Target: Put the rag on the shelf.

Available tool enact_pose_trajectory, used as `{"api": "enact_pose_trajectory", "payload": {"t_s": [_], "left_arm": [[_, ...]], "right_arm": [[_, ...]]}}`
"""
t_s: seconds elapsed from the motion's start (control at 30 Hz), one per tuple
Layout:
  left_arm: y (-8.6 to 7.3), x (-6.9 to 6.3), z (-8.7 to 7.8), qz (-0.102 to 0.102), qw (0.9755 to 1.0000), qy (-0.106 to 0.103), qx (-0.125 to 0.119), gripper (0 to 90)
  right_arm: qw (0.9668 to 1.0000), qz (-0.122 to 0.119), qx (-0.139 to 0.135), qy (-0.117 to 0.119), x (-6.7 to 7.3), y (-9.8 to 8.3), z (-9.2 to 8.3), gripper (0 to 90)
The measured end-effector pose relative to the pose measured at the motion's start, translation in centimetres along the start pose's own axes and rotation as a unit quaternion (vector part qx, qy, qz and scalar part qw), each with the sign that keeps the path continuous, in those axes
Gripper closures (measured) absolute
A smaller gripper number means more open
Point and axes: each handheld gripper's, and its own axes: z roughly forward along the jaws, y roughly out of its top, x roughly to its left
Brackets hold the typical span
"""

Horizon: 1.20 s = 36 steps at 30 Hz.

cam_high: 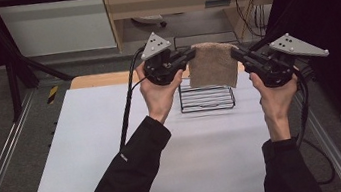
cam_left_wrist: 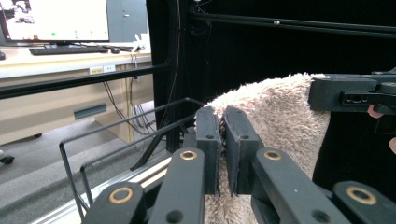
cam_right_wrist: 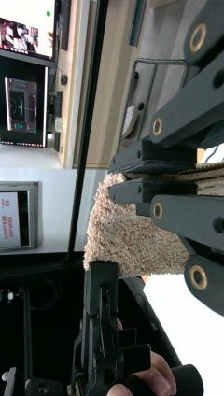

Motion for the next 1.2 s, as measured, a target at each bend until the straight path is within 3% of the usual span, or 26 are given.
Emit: {"api": "enact_pose_trajectory", "payload": {"t_s": [0.3,0.53,0.9,1.2], "left_arm": [[1.6,0.3,0.8,0.0,0.9999,-0.003,-0.012,84.5],[2.7,1.1,1.3,0.0,0.9999,0.006,-0.013,84.4],[3.6,2.2,1.9,-0.01,0.9997,0.011,-0.018,84.5],[4.5,2.8,2.5,-0.006,0.9996,0.018,-0.023,84.5]], "right_arm": [[0.9998,-0.006,-0.011,-0.012,-0.6,1.8,0.4,85.6],[0.9997,-0.011,-0.013,-0.016,-0.9,2.6,1.1,85.6],[0.9995,-0.017,-0.015,-0.023,-1.4,3.6,2.7,85.6],[0.9993,-0.018,-0.02,-0.024,-2.0,4.5,3.7,85.7]]}}
